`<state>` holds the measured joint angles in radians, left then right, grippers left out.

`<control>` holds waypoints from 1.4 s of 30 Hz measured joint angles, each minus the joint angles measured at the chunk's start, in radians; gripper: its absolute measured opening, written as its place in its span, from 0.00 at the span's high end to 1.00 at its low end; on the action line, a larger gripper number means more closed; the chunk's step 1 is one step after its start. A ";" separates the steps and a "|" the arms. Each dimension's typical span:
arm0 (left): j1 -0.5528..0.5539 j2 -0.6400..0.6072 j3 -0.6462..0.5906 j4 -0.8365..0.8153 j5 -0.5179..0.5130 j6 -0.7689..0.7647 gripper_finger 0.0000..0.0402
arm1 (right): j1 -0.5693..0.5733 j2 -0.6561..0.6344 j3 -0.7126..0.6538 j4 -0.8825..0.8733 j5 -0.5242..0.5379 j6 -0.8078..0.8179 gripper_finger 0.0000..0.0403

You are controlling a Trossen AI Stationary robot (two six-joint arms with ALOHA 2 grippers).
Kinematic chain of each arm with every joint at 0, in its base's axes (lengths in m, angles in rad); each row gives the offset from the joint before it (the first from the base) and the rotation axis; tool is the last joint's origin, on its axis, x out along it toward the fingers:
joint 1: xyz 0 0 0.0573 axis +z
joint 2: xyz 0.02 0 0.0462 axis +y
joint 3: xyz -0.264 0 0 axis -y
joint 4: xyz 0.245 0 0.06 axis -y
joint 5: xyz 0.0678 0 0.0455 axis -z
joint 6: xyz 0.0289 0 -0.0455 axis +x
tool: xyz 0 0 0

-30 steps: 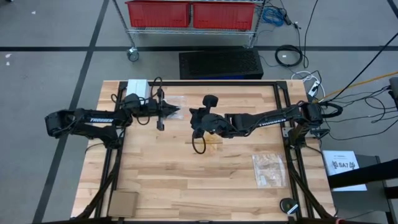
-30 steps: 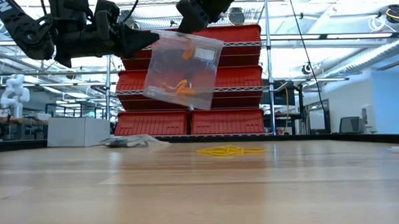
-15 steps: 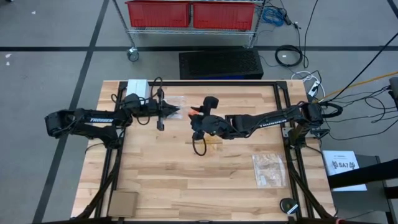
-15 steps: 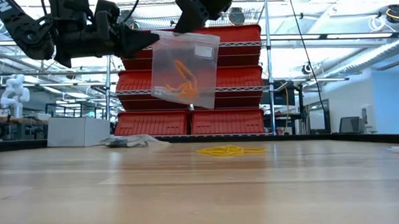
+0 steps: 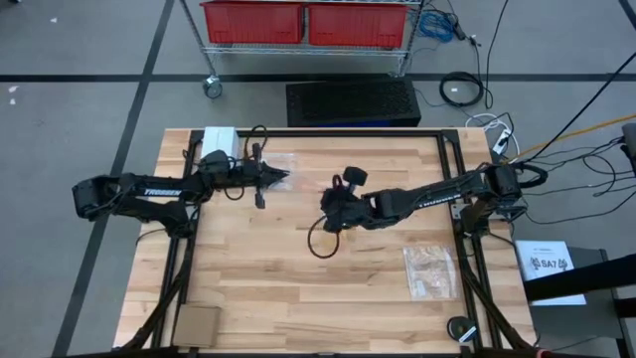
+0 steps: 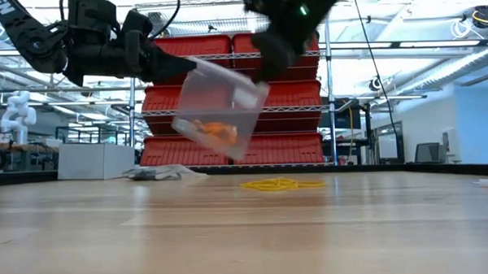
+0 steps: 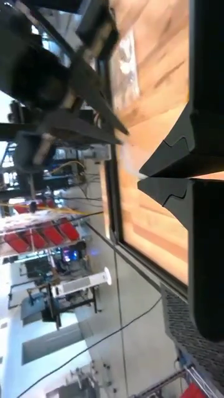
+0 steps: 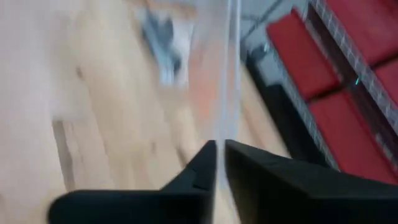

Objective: Sort rubber bands
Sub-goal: Close the top right transparent zip bag

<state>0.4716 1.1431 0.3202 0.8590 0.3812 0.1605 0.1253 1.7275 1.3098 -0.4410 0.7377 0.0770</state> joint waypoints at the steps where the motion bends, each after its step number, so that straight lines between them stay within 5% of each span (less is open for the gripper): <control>1: -0.001 0.000 0.000 -0.008 -0.009 0.004 1.00 | 0.000 0.000 -0.030 0.004 0.000 0.021 0.95; 10: 0.000 0.000 0.012 -0.109 -0.171 0.048 1.00 | 0.001 -0.050 -0.262 0.050 -0.012 0.268 1.00; 22: -0.144 0.000 0.092 -0.409 -0.434 0.081 1.00 | -0.004 -0.086 -0.477 0.394 -0.144 0.411 1.00; 31: -0.280 0.057 0.157 -0.425 -0.447 -0.052 1.00 | -0.010 -0.086 -0.481 0.533 -0.195 0.508 1.00; 42: -0.306 0.325 0.282 -0.411 -0.508 -0.130 1.00 | -0.089 -0.086 -0.544 0.709 -0.275 0.784 1.00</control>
<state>0.1656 1.4679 0.6018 0.4479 -0.1265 0.0303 0.0361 1.6413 0.7659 0.2677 0.4631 0.8612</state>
